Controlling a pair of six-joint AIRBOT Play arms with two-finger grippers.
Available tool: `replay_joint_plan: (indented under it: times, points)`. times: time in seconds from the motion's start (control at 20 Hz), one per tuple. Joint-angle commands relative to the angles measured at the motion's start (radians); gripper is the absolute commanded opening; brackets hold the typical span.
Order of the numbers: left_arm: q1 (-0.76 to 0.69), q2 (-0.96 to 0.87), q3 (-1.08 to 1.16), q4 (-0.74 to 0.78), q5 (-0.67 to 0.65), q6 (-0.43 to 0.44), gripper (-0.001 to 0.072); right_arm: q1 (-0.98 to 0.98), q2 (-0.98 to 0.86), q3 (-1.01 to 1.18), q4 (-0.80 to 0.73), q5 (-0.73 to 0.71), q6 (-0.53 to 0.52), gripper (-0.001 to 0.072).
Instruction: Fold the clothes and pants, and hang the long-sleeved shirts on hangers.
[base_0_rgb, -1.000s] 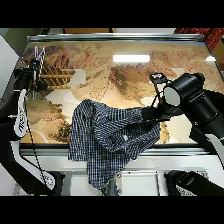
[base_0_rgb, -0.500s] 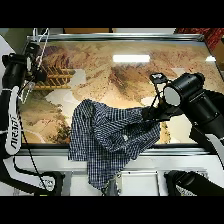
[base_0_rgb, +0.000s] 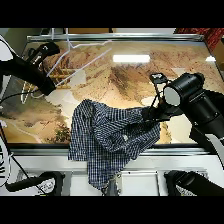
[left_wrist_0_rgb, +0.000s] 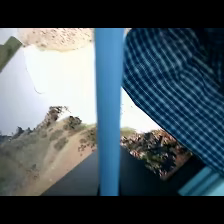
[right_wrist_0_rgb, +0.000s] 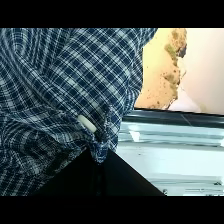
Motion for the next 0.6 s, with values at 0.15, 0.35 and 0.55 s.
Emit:
replay_joint_plan:
  times: [0.15, 0.35, 0.55]
  points:
    - [0.069, 0.099, -0.135, -0.211, -0.159, 0.441, 0.0016, 0.000, -0.001, 0.000, 0.000, 0.000, 0.000, 0.0020]
    - [0.167, 0.178, -0.392, -0.272, -0.124, 0.578, 0.0015, 0.000, -0.001, 0.000, 0.000, 0.000, 0.000, 0.0020]
    - [0.152, 0.235, -0.589, -0.272, -0.074, 0.655, 0.0015, 0.000, -0.001, 0.000, 0.000, 0.000, 0.000, 0.0020]
